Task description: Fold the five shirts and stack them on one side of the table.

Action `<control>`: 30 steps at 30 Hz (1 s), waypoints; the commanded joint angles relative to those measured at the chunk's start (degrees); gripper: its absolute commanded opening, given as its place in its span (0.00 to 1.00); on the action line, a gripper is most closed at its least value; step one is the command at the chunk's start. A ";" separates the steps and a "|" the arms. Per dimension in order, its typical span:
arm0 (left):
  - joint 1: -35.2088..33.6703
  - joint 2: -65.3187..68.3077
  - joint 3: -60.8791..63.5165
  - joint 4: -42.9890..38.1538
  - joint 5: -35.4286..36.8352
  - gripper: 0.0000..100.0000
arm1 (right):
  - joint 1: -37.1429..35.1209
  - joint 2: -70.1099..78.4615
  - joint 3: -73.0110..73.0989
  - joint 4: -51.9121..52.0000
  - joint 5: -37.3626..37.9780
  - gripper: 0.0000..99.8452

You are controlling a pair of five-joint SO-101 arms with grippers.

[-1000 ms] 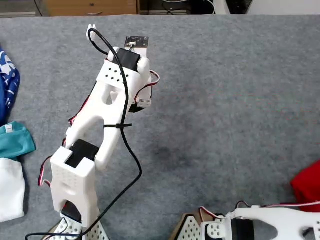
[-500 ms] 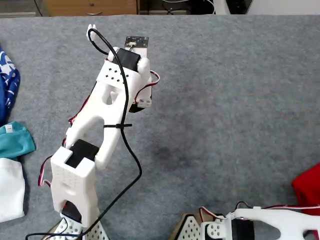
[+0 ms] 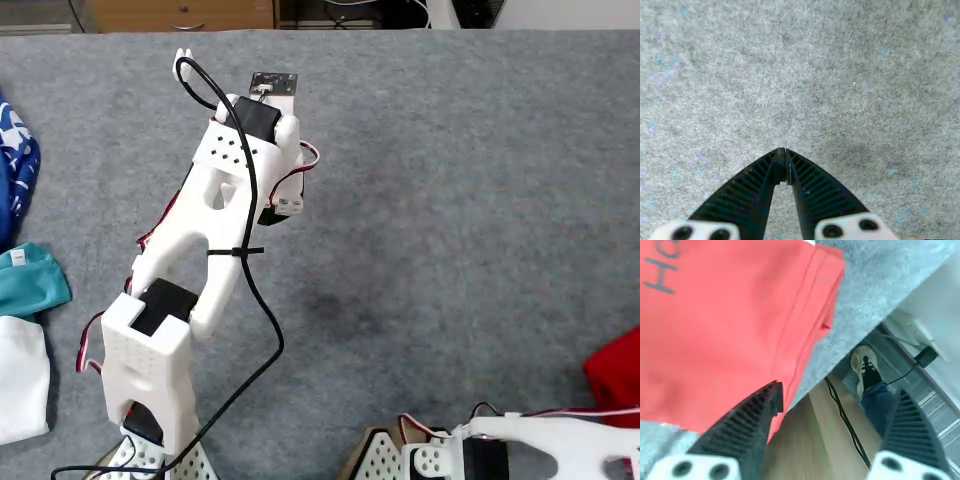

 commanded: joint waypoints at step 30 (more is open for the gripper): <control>-47.65 -17.54 19.43 0.53 -8.97 0.02 | -101.67 -65.54 68.18 -7.74 -4.04 0.01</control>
